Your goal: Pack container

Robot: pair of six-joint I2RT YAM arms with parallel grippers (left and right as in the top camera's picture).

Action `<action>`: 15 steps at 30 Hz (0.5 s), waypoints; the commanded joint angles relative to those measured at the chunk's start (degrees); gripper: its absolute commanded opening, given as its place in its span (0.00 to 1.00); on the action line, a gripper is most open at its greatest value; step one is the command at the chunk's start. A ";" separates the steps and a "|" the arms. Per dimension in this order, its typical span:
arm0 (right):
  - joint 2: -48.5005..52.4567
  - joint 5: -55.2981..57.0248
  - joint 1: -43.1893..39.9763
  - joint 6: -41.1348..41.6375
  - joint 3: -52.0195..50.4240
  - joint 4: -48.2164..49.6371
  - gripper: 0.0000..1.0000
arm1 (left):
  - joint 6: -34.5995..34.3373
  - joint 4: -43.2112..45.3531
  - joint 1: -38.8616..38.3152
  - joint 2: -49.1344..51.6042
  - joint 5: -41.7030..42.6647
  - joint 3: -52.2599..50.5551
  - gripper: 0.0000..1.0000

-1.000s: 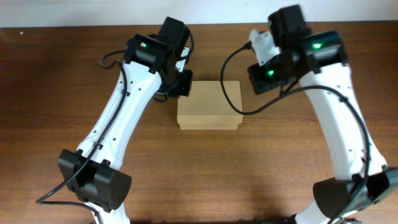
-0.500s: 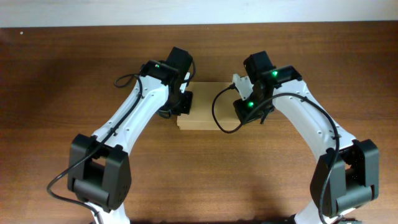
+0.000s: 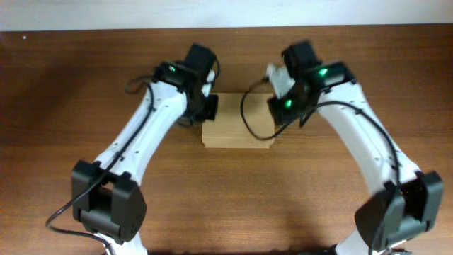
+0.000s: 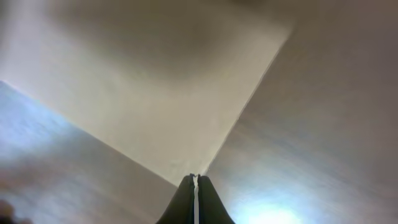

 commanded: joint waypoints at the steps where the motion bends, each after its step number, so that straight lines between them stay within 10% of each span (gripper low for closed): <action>1: -4.63 8.35 0.52 0.31 12.11 -2.38 0.04 | 0.31 -3.52 2.89 -3.76 -4.59 9.55 0.02; 15: -5.86 17.66 0.52 0.35 48.74 -10.14 0.07 | 1.14 -20.87 14.51 -9.07 -14.05 39.98 0.03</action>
